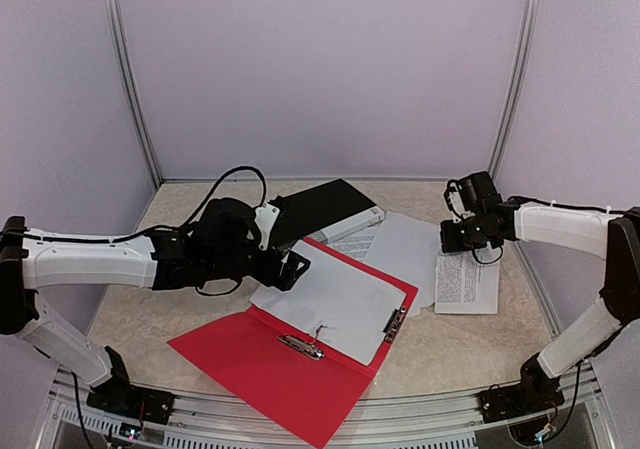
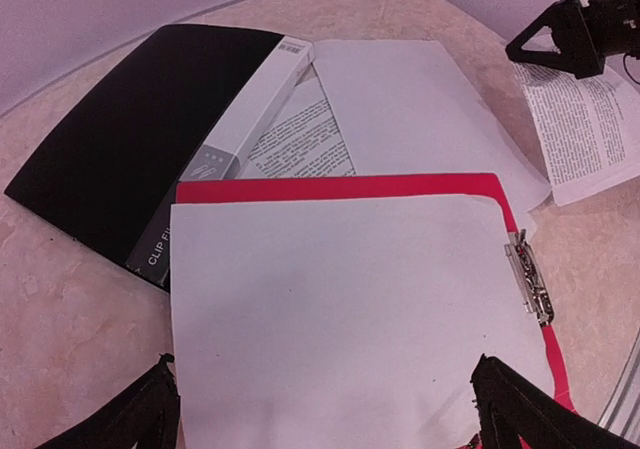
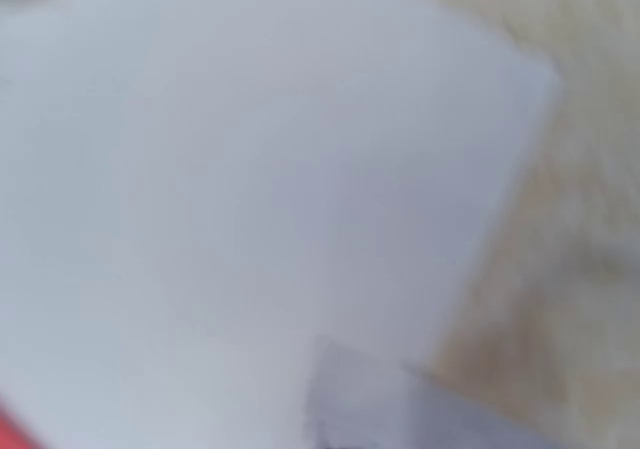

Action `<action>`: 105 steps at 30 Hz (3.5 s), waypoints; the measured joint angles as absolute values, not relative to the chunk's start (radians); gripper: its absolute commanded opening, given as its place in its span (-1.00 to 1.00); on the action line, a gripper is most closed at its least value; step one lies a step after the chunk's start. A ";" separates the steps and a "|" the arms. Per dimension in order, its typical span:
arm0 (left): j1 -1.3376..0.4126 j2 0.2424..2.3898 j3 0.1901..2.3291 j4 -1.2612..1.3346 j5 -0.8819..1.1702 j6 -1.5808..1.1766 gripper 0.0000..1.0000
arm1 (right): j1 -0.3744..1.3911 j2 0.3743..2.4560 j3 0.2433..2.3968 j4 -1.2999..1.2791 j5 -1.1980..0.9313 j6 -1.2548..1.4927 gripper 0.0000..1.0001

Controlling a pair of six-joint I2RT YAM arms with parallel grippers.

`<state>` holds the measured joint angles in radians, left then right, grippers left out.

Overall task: Put the files into the folder
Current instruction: Pick up the file from the corner of the board, then pass from the right arm to the left, then pick up the folder with some files from the center of the board.

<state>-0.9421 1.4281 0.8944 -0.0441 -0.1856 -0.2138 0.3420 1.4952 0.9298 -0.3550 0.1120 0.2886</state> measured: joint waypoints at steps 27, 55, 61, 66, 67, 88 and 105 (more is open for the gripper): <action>-0.799 1.773 1.377 0.088 0.598 -0.470 0.72 | 0.712 1.423 1.229 -0.336 0.091 0.228 -1.00; -0.850 1.985 1.517 0.045 0.763 -0.533 -1.00 | 0.759 1.424 1.235 -0.308 0.056 0.229 -1.00; -0.845 1.989 1.496 0.081 0.759 -0.559 -1.00 | 0.760 1.424 1.247 -0.323 0.054 0.224 -0.05; -0.839 1.929 1.406 0.063 0.674 -0.572 -1.00 | 0.764 1.424 1.288 -0.356 0.049 0.223 0.27; -0.839 1.910 1.387 0.054 0.654 -0.578 -1.00 | 0.764 1.424 1.296 -0.360 0.047 0.222 0.29; -1.160 1.090 1.103 -0.669 -0.004 -1.152 -1.00 | 0.846 1.343 1.062 -0.284 0.057 0.231 0.33; -1.504 1.041 0.926 -0.955 -0.148 -1.915 -1.00 | 1.068 1.368 0.932 -0.287 0.203 0.314 0.33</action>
